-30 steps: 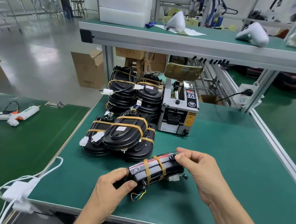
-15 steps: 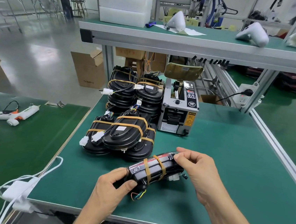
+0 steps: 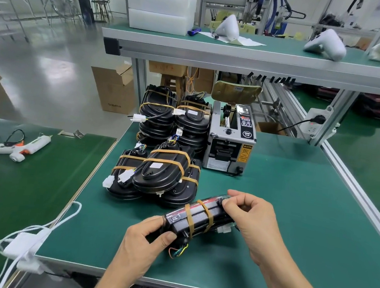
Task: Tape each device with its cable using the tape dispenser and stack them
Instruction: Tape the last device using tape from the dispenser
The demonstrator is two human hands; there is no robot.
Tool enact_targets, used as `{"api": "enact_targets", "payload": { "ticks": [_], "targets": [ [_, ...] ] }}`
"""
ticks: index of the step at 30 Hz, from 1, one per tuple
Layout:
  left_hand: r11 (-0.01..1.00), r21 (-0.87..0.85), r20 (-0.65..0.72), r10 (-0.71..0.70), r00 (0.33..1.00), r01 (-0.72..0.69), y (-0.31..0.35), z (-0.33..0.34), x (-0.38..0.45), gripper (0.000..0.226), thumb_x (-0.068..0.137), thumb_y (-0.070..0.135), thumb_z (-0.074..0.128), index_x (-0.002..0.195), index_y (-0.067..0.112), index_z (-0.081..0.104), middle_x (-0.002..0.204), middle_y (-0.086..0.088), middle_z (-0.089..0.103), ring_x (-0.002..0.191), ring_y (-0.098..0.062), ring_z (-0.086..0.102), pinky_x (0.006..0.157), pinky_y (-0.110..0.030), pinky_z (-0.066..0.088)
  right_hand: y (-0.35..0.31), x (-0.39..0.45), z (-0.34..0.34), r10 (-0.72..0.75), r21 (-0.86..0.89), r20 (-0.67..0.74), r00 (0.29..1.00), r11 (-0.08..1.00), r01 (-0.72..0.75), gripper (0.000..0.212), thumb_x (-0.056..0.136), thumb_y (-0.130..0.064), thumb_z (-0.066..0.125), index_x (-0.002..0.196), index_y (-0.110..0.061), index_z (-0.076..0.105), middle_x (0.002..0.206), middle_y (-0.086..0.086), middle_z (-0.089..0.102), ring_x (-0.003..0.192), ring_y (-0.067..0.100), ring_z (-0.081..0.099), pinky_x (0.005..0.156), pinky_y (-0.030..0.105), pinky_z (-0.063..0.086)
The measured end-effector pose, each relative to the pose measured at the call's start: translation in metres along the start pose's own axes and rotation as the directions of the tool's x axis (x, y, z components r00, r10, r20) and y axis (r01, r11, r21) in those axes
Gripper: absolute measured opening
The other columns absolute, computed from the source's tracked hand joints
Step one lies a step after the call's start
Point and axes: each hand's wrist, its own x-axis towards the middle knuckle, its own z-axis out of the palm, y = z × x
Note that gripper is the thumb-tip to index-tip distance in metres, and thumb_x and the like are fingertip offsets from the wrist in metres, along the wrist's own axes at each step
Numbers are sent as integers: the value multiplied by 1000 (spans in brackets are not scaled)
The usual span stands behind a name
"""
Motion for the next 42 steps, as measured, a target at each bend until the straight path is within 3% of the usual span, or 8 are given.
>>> {"api": "enact_targets", "payload": {
  "ticks": [16,20,23,28,32,35,39,42],
  "targets": [
    [1000,15,-2,0,1000,0,-4,0,1,44,77,89,69,111,62,77,118,20,78,116,-3,71,96,-12,49,-1,-2,7,-44,-116,-77,996,993,35,19,81,-18,76,65,-28,75,106,-15,74,103,-6,66,87,28,51],
    [1000,9,-2,4,1000,-4,-3,0,1,44,76,89,69,110,61,77,117,18,79,115,-4,71,96,-13,50,3,0,5,-41,-81,-79,996,996,35,24,81,-16,80,60,-23,73,105,-12,74,94,-14,65,63,8,49],
    [1000,11,8,16,1000,-16,-3,0,1,47,78,86,70,111,55,79,116,12,79,113,-9,72,97,-19,52,6,1,4,-2,43,-75,997,999,5,22,81,-18,85,63,-22,73,105,-5,76,91,-6,69,54,12,52],
    [1000,13,7,17,1000,-17,-4,0,1,46,78,86,71,111,54,79,118,13,79,115,-9,72,97,-16,51,11,1,7,10,21,-103,995,1000,-8,22,79,-30,89,79,-24,67,104,-13,76,97,9,71,85,31,56],
    [1000,13,0,17,1000,-17,-4,0,1,43,78,86,71,110,59,78,118,18,78,115,-4,71,98,-13,50,11,2,12,-4,22,-107,994,1000,6,13,88,-25,81,85,-23,69,98,-9,74,79,2,67,58,16,52],
    [1000,15,5,25,1000,-25,-4,1,2,41,79,84,71,111,59,78,119,18,78,116,-4,71,98,-13,50,11,1,14,15,112,-99,995,994,-4,9,93,-16,75,89,-22,70,92,3,70,67,1,61,48,16,49],
    [999,18,7,30,1000,-30,-4,1,2,40,81,82,71,111,58,78,119,17,78,114,-2,71,96,-11,49,11,-2,19,15,118,-85,996,993,-5,12,97,-20,71,103,-30,69,106,0,71,91,12,67,60,36,61],
    [999,14,4,34,999,-34,-5,1,2,39,82,82,71,113,58,78,118,16,79,112,-1,72,96,-12,50,10,-5,20,-69,-22,-87,994,998,67,25,93,-32,75,116,-36,65,113,-14,69,107,2,64,95,42,58]
  ]
}}
